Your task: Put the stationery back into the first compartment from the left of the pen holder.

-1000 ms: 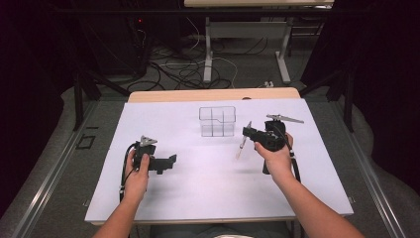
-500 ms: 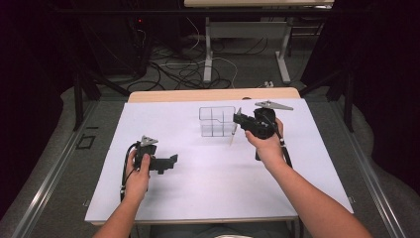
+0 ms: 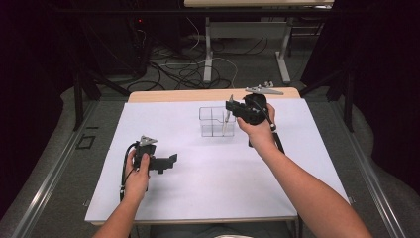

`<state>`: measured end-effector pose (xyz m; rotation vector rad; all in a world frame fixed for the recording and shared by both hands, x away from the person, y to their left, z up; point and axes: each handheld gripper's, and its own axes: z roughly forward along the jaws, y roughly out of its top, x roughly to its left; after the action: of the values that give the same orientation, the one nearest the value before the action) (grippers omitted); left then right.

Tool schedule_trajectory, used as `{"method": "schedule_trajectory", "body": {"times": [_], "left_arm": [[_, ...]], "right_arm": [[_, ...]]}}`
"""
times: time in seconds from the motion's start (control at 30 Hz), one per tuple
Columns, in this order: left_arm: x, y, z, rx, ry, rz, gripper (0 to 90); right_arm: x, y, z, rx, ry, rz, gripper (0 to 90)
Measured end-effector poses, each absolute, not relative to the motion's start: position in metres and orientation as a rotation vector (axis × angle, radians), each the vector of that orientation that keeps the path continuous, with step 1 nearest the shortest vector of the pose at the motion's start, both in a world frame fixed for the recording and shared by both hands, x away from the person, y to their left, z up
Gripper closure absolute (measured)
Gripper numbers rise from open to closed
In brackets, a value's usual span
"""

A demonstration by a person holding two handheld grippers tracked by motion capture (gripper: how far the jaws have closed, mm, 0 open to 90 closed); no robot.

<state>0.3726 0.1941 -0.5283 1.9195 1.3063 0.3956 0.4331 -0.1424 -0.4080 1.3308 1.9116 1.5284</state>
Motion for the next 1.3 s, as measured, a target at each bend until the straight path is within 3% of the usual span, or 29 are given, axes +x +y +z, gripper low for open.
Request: {"method": "schedule_trajectory", "body": {"times": [0.83,1.3], "left_arm": [[0.373,0.194,-0.528,1.911,1.306,0.385,0.1],[0.374,0.195,-0.529,1.905,1.310,0.383,0.2]], "right_arm": [[0.473,-0.102,-0.393,1.312,1.776,1.568,80.2],[0.488,-0.078,-0.419,1.305,1.858,1.437,80.1]]}}
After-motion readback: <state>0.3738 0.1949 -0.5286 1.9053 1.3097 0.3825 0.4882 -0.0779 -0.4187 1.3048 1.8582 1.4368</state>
